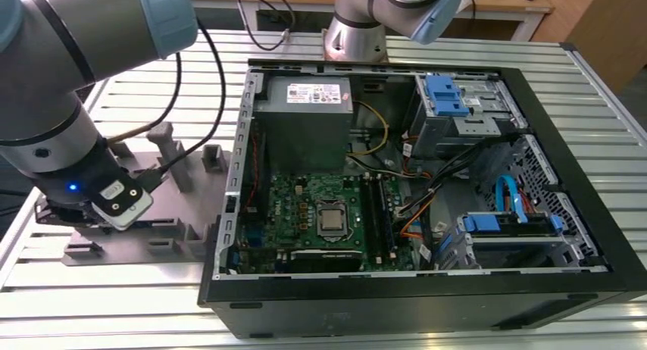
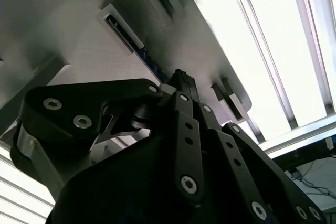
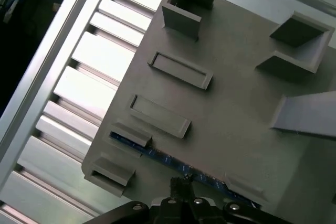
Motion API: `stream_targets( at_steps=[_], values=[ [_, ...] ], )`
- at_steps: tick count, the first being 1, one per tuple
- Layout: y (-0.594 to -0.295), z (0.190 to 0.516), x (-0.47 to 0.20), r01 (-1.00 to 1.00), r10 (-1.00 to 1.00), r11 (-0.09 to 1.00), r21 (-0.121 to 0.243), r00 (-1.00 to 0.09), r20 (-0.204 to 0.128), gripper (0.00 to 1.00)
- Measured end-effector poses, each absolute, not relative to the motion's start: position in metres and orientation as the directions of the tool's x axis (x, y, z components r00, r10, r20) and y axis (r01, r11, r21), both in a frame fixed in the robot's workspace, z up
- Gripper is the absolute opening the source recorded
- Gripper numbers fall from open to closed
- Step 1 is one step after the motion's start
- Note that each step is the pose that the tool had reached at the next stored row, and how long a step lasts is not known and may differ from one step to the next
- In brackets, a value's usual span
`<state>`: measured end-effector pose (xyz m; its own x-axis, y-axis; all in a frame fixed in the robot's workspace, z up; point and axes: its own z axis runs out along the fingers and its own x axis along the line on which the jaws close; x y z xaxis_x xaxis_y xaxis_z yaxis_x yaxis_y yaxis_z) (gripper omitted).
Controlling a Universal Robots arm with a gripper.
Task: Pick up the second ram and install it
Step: 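Pick up the second ram and move it above second insertion slot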
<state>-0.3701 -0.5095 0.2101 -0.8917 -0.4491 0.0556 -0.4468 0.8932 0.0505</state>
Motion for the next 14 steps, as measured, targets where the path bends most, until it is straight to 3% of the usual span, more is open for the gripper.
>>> stream_targets(
  at_steps=[14],
  values=[
    [-0.5095, 0.2101, -0.3701, -0.613, -0.615, 0.788, 0.05, -0.786, 0.056, 0.07]
  ],
)
